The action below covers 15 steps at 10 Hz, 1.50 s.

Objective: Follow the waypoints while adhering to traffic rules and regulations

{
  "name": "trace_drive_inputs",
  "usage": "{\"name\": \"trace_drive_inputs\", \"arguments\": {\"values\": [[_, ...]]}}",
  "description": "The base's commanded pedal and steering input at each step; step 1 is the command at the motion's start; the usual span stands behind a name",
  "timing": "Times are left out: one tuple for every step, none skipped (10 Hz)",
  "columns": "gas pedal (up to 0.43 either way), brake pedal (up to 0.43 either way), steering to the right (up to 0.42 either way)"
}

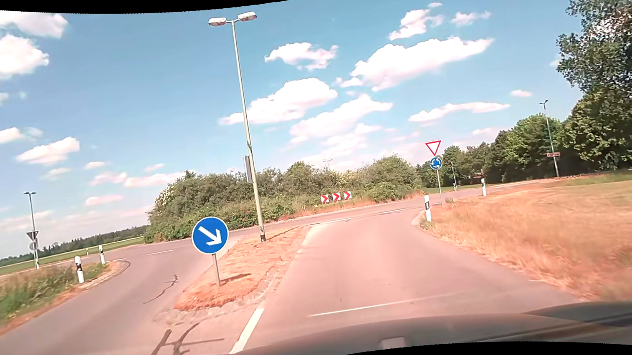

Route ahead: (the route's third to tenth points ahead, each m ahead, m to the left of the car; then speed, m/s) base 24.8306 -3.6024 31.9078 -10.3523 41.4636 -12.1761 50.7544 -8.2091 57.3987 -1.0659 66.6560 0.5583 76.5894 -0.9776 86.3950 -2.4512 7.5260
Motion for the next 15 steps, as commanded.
{"name": "trace_drive_inputs", "arguments": {"values": [[0.0,0.012,0.005],[0.0,0.012,0.005],[0.0,0.012,0.005],[0.0,0.012,0.004],[0.0,0.012,0.004],[0.0,0.0,0.005],[0.0,0.0,0.006],[0.0,0.0,0.008],[0.0,0.0,0.011],[0.0,0.0,0.016],[0.0,0.0,0.019],[0.0,0.0,0.025],[0.0,0.0,0.034],[0.0,0.0,0.045],[0.0,0.0,0.058]]}}
